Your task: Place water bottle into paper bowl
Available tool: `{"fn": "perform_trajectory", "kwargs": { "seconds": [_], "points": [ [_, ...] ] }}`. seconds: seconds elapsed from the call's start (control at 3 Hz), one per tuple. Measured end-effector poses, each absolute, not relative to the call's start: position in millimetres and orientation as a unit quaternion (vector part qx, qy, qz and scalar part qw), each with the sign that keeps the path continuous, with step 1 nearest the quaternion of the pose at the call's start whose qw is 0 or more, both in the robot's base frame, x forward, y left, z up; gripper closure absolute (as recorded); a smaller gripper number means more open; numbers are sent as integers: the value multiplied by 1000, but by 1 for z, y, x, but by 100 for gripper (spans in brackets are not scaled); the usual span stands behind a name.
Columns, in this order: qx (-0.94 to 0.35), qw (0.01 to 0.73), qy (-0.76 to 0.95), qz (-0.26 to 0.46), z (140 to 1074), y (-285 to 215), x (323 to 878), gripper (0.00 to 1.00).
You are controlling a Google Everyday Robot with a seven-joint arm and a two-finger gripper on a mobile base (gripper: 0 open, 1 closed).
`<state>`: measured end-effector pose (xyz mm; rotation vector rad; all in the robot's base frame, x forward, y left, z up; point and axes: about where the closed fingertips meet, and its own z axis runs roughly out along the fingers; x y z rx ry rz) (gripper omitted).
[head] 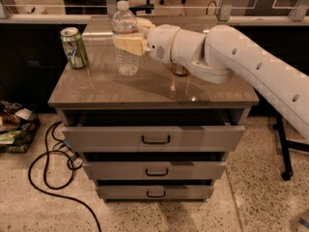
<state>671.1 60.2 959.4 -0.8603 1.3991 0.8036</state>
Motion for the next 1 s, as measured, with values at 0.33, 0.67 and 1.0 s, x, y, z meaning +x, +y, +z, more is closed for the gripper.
{"fn": "perform_trajectory", "kwargs": {
  "seconds": [0.33,0.67,1.0],
  "points": [
    [-366,621,602,343,985,44,699,100],
    [-372,619,605,337,1007,35,723,100],
    [-384,600,611,344,1009,35,754,100]
  ]
}}
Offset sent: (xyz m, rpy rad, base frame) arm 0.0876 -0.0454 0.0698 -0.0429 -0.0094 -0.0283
